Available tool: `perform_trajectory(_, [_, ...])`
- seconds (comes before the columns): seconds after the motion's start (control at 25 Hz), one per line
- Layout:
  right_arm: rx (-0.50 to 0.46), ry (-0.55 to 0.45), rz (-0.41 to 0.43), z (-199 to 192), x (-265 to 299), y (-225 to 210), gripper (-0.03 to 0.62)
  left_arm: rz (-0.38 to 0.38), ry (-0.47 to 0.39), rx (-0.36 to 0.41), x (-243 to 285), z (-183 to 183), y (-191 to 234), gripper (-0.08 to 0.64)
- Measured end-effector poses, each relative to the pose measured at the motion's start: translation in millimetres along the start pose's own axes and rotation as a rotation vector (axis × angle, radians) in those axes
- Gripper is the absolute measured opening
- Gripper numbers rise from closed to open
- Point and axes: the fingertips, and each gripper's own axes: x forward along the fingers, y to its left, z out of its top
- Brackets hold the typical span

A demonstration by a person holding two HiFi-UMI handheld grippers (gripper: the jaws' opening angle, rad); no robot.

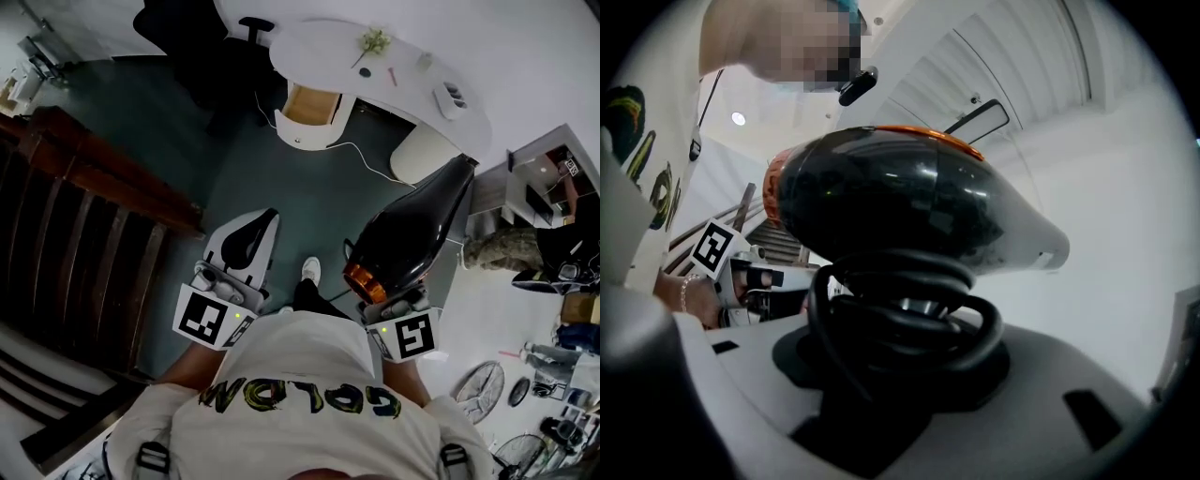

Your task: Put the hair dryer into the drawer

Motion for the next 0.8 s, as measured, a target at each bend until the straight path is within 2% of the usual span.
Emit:
perform_trajectory(0.4, [-0.004, 0.009, 0.039, -13.6, 50.2, -100.3, 0.252, 0.053, 0.004, 0.018, 104.8, -10.8, 23.8, 0.012])
perform_trajectory(0.8, [0.032, 0.022, 0.078, -27.2, 83.1, -139.0, 0.252, 0.097, 0.024, 0.022, 146.9, -18.8, 42.8, 0.012])
